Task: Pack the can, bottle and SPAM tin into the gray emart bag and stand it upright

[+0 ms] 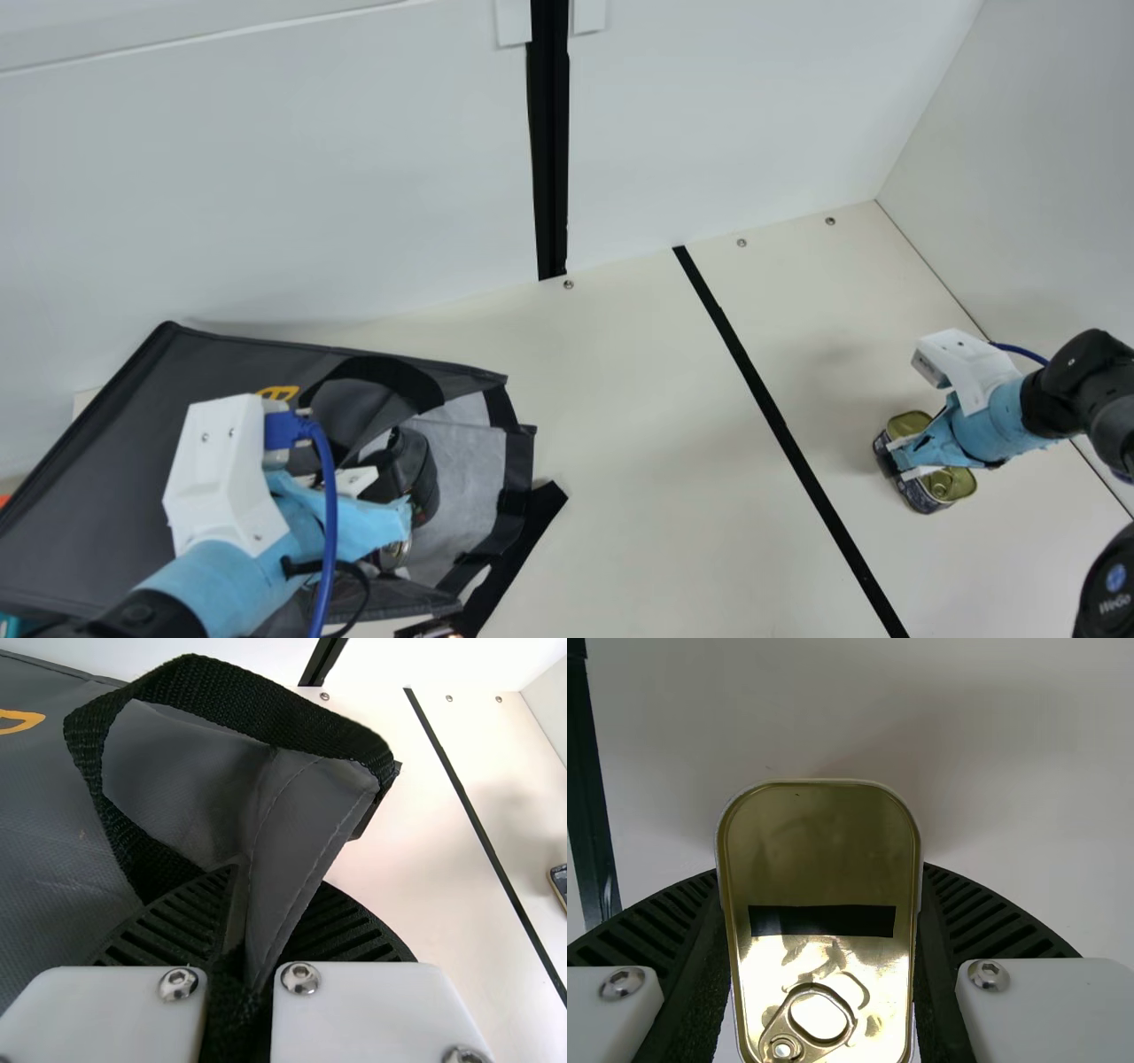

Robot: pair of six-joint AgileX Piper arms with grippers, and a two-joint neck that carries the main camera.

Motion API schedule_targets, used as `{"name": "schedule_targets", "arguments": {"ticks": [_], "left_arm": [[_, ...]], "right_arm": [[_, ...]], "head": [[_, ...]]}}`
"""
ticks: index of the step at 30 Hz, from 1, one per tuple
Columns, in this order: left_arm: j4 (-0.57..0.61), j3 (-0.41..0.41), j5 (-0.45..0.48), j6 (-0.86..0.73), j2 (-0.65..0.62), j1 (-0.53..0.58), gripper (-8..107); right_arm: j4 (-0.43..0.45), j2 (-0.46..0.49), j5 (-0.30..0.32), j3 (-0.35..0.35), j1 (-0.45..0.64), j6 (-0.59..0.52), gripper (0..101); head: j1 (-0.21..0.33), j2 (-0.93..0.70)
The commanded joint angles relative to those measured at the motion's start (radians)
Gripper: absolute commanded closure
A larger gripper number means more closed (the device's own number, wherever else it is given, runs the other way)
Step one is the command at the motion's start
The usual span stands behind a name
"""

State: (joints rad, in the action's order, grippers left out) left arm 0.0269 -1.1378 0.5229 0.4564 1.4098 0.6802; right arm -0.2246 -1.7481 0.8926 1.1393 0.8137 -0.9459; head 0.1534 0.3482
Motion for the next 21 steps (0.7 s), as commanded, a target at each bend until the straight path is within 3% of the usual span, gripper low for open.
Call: {"name": "schedule_targets", "arguments": {"ticks": [1, 21], "left_arm": [[0.0, 0.0, 0.0, 0.0, 0.0, 0.0, 107], [0.0, 0.0, 0.0, 0.0, 0.0, 0.0, 107]], "right_arm": [[-0.01, 0.008, 0.003, 0.001, -0.002, -0.009, 101], [-0.07, 0.124, 0.047, -0.01, -0.067, -0.056, 101]], "head": [[0.021, 0.001], [0.021, 0.001]]}}
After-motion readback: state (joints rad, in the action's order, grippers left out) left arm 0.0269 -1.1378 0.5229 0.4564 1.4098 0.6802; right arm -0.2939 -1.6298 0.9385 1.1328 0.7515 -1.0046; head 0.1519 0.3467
